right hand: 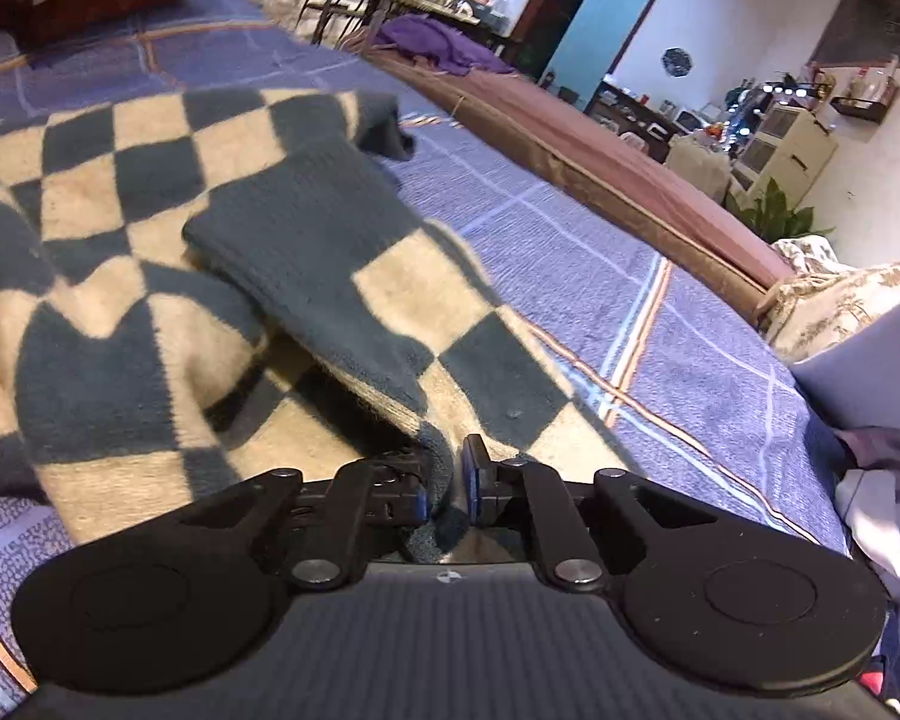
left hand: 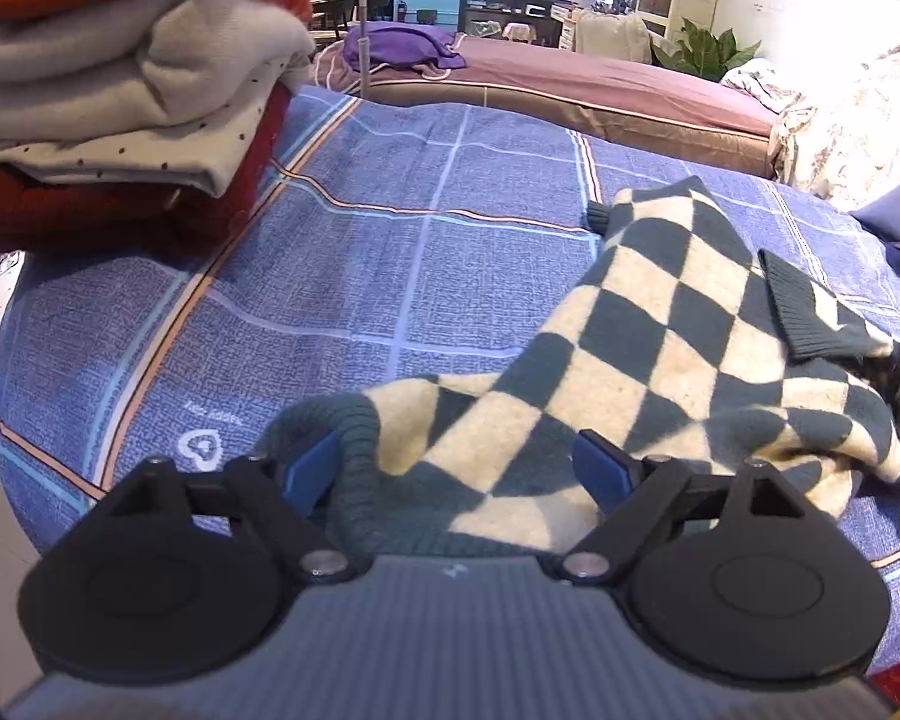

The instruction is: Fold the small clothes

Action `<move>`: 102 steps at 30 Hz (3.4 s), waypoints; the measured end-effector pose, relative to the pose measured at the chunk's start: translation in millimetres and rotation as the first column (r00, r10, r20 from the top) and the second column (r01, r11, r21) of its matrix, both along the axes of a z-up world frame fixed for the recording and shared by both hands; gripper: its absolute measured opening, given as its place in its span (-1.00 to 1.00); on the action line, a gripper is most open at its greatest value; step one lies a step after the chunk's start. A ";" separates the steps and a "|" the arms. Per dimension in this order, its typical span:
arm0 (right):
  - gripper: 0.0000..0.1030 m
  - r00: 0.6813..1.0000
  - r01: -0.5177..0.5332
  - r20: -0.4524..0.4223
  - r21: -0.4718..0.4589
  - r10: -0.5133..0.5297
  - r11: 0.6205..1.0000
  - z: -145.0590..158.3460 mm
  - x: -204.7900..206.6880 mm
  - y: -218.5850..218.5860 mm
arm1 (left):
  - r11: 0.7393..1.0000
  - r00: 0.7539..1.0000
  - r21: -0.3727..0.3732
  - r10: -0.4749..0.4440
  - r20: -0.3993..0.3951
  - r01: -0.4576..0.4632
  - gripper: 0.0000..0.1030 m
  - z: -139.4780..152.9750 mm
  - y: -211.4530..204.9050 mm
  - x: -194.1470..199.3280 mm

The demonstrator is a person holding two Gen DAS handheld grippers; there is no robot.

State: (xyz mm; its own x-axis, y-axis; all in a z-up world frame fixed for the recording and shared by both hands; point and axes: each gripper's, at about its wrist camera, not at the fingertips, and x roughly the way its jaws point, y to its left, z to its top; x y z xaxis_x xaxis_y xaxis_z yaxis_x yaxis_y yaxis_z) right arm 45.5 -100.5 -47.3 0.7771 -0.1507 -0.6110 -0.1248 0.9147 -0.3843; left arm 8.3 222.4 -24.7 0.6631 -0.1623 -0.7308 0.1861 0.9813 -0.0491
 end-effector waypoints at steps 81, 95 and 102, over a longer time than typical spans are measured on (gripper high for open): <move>-0.73 0.937 0.324 -0.169 0.084 -0.307 0.942 -18.6 -2.1 -140.8 | 0.909 0.950 -0.404 -0.210 -0.231 0.103 0.71 -32.0 -173.5 214.0; -0.67 0.940 0.317 -0.162 0.093 -0.300 0.944 -22.3 -1.8 -139.2 | 0.962 1.000 -0.271 0.015 -0.016 -0.019 -0.83 -5.9 -160.5 244.4; -0.71 0.946 0.305 -0.144 0.096 -0.290 0.947 -12.6 8.5 -130.9 | 0.956 0.933 -0.050 0.293 0.210 -0.289 -0.83 75.0 -56.9 299.9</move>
State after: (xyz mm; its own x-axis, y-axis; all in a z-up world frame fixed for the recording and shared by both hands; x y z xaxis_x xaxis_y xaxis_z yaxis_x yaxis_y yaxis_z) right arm 54.0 -231.4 -60.0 0.6229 -0.2858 -0.7283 0.1195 0.9547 -0.2724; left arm 308.2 165.5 50.3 0.8228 0.0495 -0.5662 -0.0995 0.9934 -0.0578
